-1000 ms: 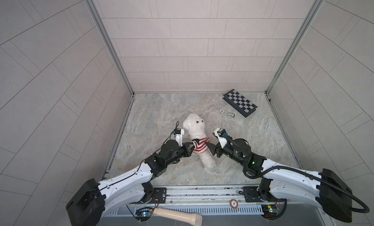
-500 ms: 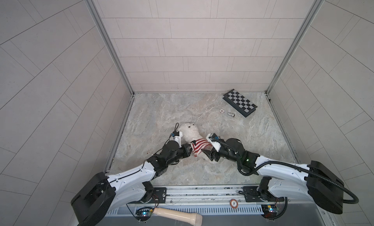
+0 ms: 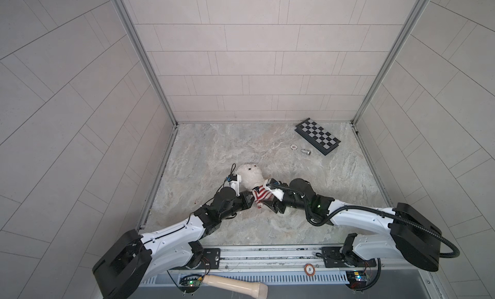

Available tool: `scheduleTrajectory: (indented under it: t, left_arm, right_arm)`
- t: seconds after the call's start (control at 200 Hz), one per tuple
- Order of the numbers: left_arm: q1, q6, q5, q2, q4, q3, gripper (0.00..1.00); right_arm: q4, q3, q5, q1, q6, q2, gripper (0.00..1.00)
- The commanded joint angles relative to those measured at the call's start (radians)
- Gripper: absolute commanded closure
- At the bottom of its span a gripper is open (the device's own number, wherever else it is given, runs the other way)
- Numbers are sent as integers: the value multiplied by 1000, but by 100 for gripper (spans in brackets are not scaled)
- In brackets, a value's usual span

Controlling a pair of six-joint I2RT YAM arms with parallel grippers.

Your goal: Dress the teddy bear

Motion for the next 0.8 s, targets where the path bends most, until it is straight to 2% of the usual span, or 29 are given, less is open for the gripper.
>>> scheduleTrajectory:
  t: [0.0, 0.055, 0.175, 0.29, 0.37, 0.561, 0.796]
  left_arm:
    - [7, 17, 11, -23, 41, -9, 100]
    - [8, 21, 14, -31, 37, -10, 100]
    - [17, 26, 23, -44, 27, -10, 100]
    - [26, 31, 32, -49, 25, -10, 100]
    - [30, 35, 37, -54, 25, -14, 100]
    - [69, 34, 80, -94, 41, -60, 100]
    - [111, 64, 181, -148, 62, -97, 100]
  right_arm:
    - [-36, 15, -5, 3, -42, -1, 51]
    - [-54, 11, 5, 2, -47, -13, 60]
    - [-100, 2, 18, 3, -70, -38, 73]
    - [-141, 6, 26, 2, -87, -51, 92]
    - [-137, -2, 58, 2, -77, -71, 100]
    - [-134, -45, 235, -7, -24, -117, 100]
    - [-175, -55, 348, -16, 26, -137, 100]
